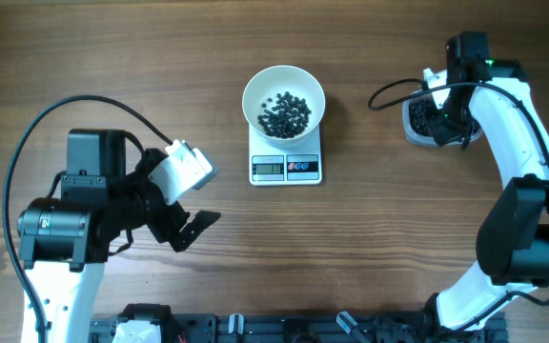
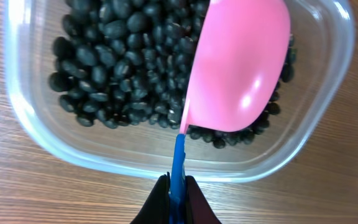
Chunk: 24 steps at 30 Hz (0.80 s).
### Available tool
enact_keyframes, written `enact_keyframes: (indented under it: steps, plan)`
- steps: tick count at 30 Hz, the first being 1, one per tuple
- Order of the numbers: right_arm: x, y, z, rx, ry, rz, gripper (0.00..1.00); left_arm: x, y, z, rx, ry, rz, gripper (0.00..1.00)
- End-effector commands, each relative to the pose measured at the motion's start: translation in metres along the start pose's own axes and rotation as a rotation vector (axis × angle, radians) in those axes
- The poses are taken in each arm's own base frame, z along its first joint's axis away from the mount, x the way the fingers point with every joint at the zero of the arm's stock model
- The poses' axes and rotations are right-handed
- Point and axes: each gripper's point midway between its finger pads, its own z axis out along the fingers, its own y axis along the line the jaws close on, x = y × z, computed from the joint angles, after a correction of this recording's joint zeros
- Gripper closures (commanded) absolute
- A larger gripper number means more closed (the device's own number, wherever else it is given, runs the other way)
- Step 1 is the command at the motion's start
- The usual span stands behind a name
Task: Scoop item into bowl and weigh 150g on scale
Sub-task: 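Lower the pink scoop into the bean tub with the right gripper, then drag the scoop through the black beans to fill it, right gripper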
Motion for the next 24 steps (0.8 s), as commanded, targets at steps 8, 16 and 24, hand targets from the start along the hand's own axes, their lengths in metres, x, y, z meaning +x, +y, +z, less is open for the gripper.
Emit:
enact_keyframes:
  steps: [8, 16, 24]
  plan:
    - [-0.013, 0.042, 0.001, -0.315, -0.068, 0.125, 0.96, -0.006, 0.001, -0.004, -0.011, -0.016, 0.037, 0.0]
    - [-0.012, 0.041, 0.0, -0.371, -0.075, 0.198, 0.96, -0.006, 0.001, -0.004, -0.011, -0.016, 0.037, 0.0]
    - [-0.001, 0.034, 0.002, -0.381, -0.038, 0.262, 0.96, -0.006, 0.001, -0.004, -0.011, -0.016, 0.037, 0.0]
